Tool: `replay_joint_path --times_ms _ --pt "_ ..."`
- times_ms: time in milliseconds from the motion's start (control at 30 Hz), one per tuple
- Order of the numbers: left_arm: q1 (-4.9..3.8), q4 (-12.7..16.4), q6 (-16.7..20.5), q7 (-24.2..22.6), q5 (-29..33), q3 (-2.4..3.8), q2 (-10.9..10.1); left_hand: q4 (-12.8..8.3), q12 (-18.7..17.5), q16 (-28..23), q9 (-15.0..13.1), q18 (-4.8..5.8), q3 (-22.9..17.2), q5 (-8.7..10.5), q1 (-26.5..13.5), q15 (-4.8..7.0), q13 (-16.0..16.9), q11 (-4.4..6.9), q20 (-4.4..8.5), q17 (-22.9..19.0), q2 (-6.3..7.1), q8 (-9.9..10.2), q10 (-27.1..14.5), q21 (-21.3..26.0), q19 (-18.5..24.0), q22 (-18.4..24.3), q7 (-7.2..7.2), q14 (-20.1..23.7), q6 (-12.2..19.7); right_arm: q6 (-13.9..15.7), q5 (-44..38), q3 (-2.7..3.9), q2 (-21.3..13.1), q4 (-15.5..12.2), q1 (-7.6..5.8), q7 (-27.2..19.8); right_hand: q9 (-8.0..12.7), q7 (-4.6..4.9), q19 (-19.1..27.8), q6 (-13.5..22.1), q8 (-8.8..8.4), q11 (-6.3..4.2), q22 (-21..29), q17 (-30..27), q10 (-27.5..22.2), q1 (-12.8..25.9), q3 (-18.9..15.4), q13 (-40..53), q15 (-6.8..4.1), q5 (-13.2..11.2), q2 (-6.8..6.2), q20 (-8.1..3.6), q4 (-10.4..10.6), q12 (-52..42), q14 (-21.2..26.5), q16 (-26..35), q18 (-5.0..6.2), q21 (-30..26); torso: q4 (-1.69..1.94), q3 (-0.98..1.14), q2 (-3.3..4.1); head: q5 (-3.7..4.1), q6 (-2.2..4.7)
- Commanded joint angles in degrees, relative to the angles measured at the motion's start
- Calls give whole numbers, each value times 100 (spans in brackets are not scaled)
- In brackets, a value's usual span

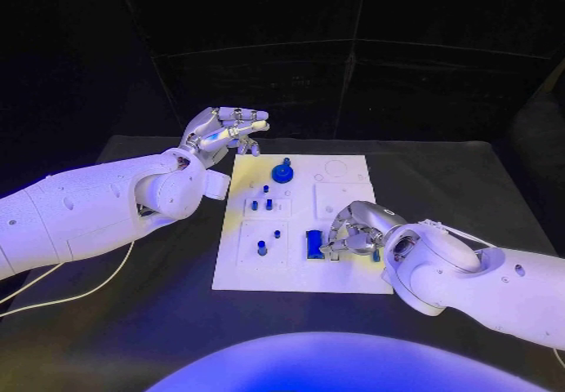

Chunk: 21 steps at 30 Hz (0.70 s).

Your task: Assemble the parts on the task board

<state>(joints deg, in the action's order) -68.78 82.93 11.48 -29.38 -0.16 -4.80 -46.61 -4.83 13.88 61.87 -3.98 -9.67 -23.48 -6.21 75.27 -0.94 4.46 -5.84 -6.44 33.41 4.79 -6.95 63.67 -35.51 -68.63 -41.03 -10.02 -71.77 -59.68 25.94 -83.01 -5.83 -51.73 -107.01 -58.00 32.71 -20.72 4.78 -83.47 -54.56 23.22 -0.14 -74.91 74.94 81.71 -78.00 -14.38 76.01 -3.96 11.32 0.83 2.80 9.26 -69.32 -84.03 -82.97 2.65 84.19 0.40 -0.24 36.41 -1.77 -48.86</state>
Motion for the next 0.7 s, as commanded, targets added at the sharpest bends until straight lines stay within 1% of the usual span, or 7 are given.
replay_joint_path --times_ms 33,100,267,300,433,500,700 --pt "-11 17 -53 -22 13 5 -9 1 31 -20 5 -80 27 15 31 8 -9 6 -8 -5 -39 -30 -38 31 -7 6 -1 43 24 194 158 4 -226 -135 -10 -189 46 37 46 95 -96 66 -634 82 -38 63 -41 -234 61 45 0 15 5 39 -334 36 -24 -26 -3 -3 -6 39 14" --pt "-11 20 -50 -22 13 5 -15 1 31 -20 5 -80 27 15 31 8 -9 6 -8 -5 -39 -30 -38 31 -7 6 -1 43 24 205 167 5 -401 -183 -11 -202 100 71 46 149 -194 95 -635 79 -51 51 -50 -245 87 85 38 42 3 61 -334 39 -24 -27 0 -6 -9 55 21" --pt "-11 26 -42 -24 13 4 -26 -2 37 -20 4 -80 29 14 36 9 -9 8 -8 -7 -42 -33 -39 33 -7 8 1 45 22 161 79 6 -871 -238 -15 -245 271 151 43 252 -490 165 -640 80 -61 67 -96 -251 147 223 133 107 33 82 -334 42 -24 -27 -16 -19 -14 97 48" --pt "-11 29 -42 -24 13 4 -27 -4 42 -19 4 -80 31 14 40 10 -10 9 -8 -8 -46 -36 -39 35 -8 10 3 46 21 159 46 5 -949 -238 -16 -254 299 162 44 270 -539 174 -640 79 -58 74 -105 -245 156 230 144 113 43 76 -334 44 -23 -28 -16 -16 -11 104 60" --pt "-11 32 -44 -26 13 4 -25 -4 42 -19 4 -80 31 14 40 10 -10 9 -8 -8 -46 -36 -39 35 -8 10 3 46 21 178 -77 4 -1155 -222 -15 -280 350 172 45 237 -612 184 -641 82 -55 64 -116 -241 168 242 180 128 53 73 -334 43 -23 -29 -25 -8 -12 131 76" --pt "-11 30 -45 -26 13 4 -24 -4 42 -19 4 -80 31 14 40 10 -10 9 -8 -8 -46 -36 -39 35 -8 10 3 46 21 187 -131 3 -1225 -204 -13 -271 375 170 41 187 -645 183 -646 91 -51 50 -117 -236 169 252 207 134 55 69 -335 39 -23 -26 -18 -2 -7 153 80" --pt "-11 20 -53 -23 13 3 -15 -4 46 -18 4 -80 33 14 40 10 -10 10 -7 -9 -47 -39 -38 37 -8 11 4 46 19 187 -215 0 -1333 -128 -8 -185 463 139 7 -54 -747 158 -688 137 -25 7 -143 -209 153 420 281 128 66 40 -344 15 -33 2 -14 -6 -8 210 86"
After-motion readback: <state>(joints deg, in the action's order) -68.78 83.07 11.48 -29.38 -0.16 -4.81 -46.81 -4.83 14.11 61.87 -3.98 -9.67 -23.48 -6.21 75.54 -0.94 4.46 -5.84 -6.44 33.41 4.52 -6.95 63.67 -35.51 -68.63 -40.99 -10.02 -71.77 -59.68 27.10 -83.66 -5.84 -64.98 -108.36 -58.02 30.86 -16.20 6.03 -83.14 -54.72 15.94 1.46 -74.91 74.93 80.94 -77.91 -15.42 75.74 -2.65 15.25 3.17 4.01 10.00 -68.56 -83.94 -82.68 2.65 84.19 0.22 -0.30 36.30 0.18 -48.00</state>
